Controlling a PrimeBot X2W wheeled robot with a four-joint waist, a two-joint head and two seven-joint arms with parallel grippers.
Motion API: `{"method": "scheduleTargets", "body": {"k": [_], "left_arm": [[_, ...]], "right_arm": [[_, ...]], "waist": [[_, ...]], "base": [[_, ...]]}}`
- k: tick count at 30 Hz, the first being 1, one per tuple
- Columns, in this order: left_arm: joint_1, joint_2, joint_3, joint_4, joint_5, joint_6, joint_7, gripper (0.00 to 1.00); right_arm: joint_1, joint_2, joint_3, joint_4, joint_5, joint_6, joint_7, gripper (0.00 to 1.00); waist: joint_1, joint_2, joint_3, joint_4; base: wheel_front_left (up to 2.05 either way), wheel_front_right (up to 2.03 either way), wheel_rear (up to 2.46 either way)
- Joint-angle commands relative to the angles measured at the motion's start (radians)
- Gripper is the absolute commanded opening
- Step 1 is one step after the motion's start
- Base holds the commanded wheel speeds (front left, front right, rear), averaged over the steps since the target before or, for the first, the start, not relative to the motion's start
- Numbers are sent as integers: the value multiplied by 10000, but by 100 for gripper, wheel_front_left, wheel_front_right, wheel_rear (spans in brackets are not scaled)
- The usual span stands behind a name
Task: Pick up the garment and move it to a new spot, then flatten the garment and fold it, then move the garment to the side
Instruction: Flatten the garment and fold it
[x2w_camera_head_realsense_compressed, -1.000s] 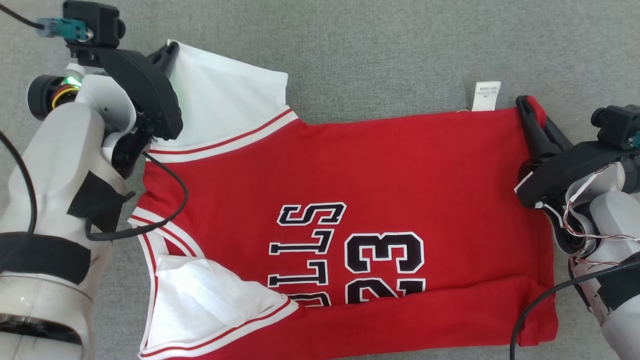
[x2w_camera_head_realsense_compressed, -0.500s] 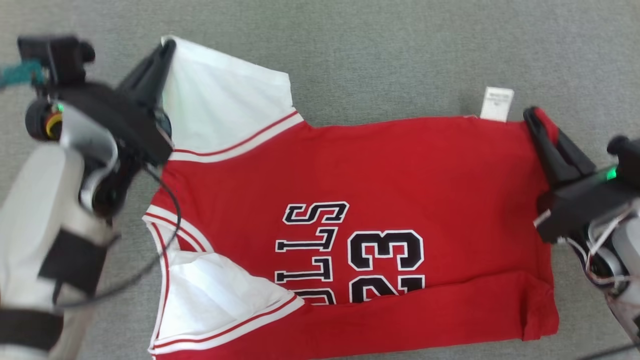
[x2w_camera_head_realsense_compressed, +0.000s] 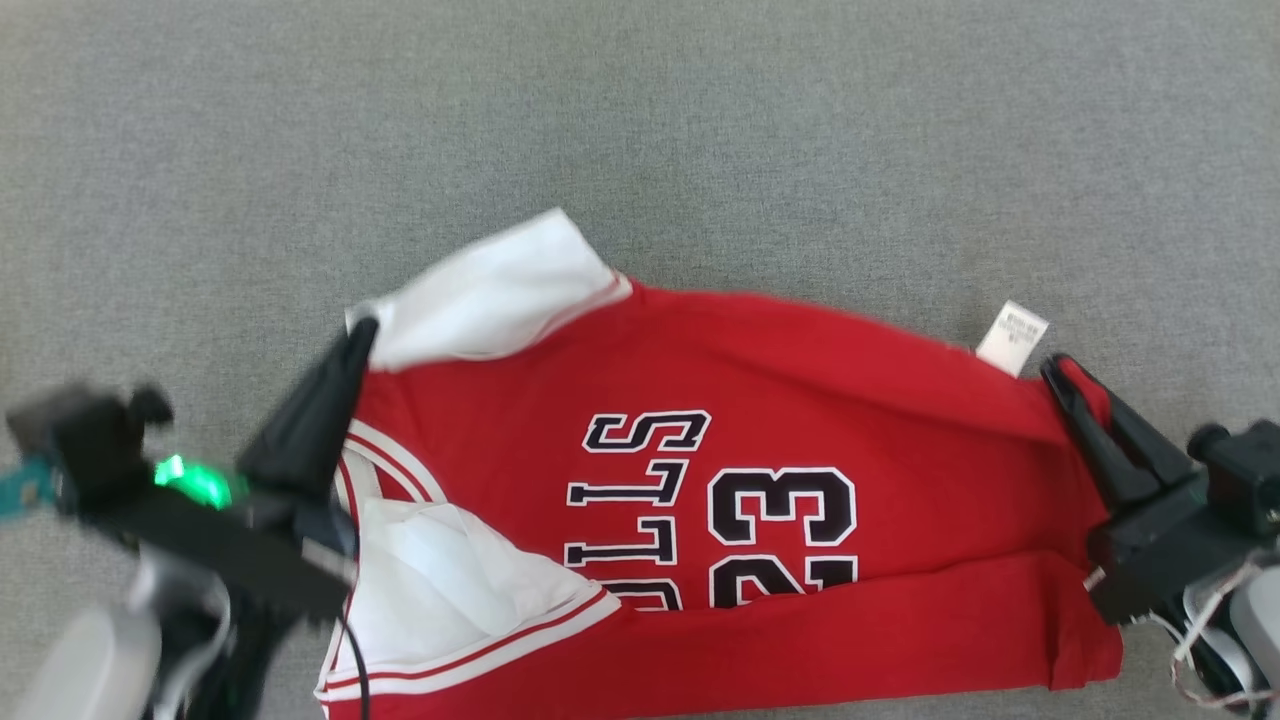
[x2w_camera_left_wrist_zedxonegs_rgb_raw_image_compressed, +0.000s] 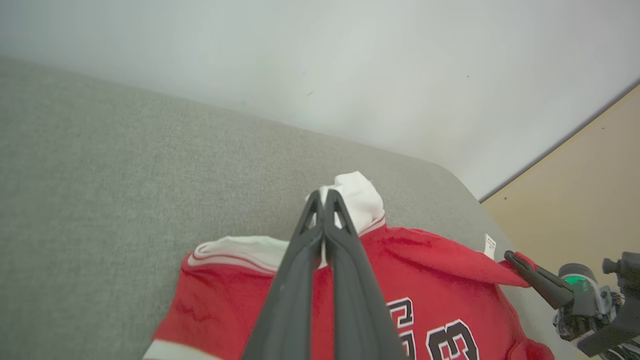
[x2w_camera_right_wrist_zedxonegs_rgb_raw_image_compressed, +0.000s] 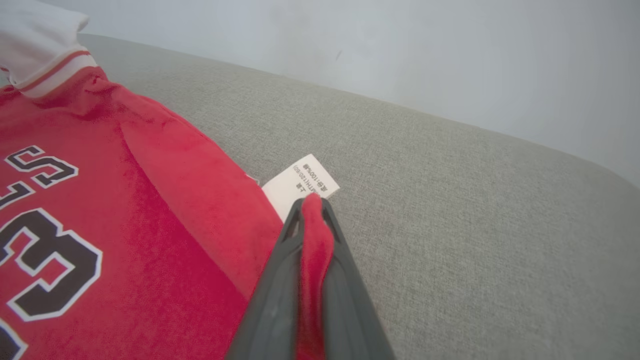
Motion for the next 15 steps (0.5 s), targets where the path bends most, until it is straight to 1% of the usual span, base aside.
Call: {"method": "scheduleTargets", "body": {"k": [1,5,7,15], "left_arm": [[392,30,69,-226,-217,55,-49,0],[1788,104,193,-1178,-476,300,-90,0],[2357,77,205,-1437,-608,385,-136,0],[3907,-8,298,-1679,-993,582,-302,0]], "right_arm": [[186,100,-102,-44,24,-3,-65,0],[736,303,-503,-122,108,-3,-76,0],[979,425,-656,-270,121,-3,-59,0],[2030,895,-1504,-629,197,-3,-63,0]], "waist": [[1,0,-41,10],[1,0,-151,45],[1,0,-207,81],[1,0,-433,167]], "base": [[0,0,0],[0,0,0],[0,0,0],[0,0,0]]}}
